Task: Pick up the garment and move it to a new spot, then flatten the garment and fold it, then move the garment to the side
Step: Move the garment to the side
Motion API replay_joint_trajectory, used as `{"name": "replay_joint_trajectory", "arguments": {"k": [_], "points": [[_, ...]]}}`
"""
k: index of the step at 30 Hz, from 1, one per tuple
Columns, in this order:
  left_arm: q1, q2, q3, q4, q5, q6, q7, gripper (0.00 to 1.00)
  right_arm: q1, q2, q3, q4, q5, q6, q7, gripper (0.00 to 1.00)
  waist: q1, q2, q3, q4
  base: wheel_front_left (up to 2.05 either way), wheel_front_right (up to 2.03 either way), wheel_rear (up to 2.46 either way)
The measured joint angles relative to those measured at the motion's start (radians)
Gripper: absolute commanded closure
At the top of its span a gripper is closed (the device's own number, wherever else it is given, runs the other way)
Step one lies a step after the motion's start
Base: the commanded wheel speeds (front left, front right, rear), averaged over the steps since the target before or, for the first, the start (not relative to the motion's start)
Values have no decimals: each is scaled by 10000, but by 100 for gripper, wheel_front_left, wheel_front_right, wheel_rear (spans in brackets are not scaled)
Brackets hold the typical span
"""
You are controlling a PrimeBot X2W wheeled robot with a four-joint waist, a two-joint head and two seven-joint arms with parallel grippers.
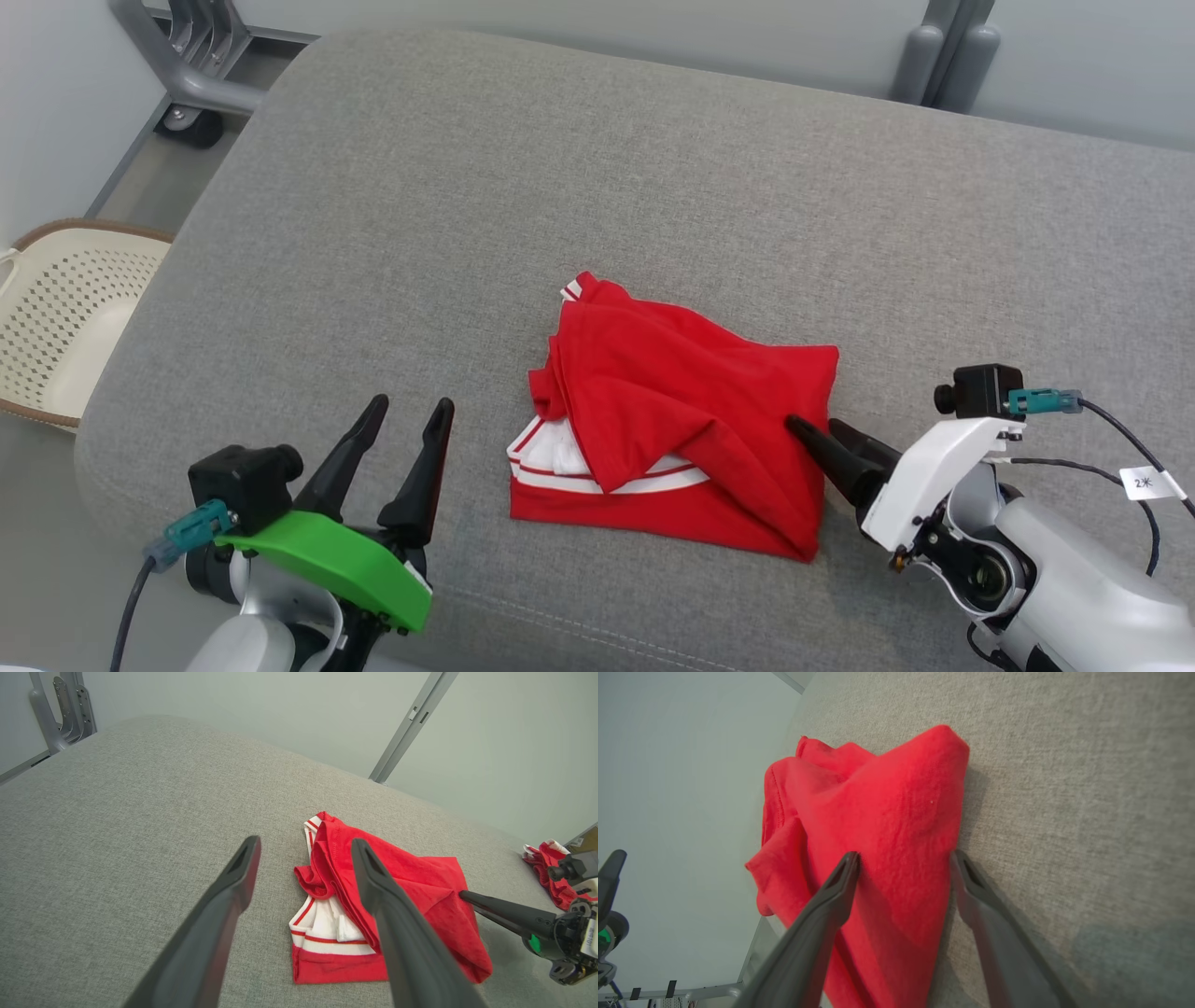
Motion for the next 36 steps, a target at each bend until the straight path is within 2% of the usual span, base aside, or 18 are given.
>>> {"name": "replay_joint_trajectory", "arguments": {"k": [12, 13, 14, 15, 16, 28, 36], "points": [[-1, -142, -58, -8, 0, -2, 12, 0, 128, 228, 71, 115, 376, -17, 424, 0, 0, 0, 213, 164, 0, 0, 0], [-1, -176, -65, -6, 0, -2, 12, 0, 127, 253, 77, 111, 378, -15, 437, 2, 0, 0, 221, 173, 0, 0, 0], [-1, -199, -77, -4, 0, -2, 12, 0, 126, 272, 75, 104, 405, -12, 437, 48, 0, 0, 228, 180, 0, 0, 0], [-1, -211, -88, -2, 0, -2, 12, 0, 124, 282, 75, 88, 430, -2, 437, 68, 0, 0, 232, 186, 0, 0, 0], [-1, -211, -90, 4, 0, -2, 10, 0, 120, 286, 65, 71, 430, 0, 430, 100, 0, 0, 235, 189, 0, 0, 0], [-2, -213, -42, 100, 0, -2, -17, 0, -426, 282, -163, -180, 121, 178, -71, 100, 0, 0, 92, -7, 0, 0, 0], [-1, -199, -19, 98, 0, -2, -48, 0, -1251, -347, -249, -600, -500, 263, -284, 100, 0, 0, -28, -367, 0, 0, 0]]}}
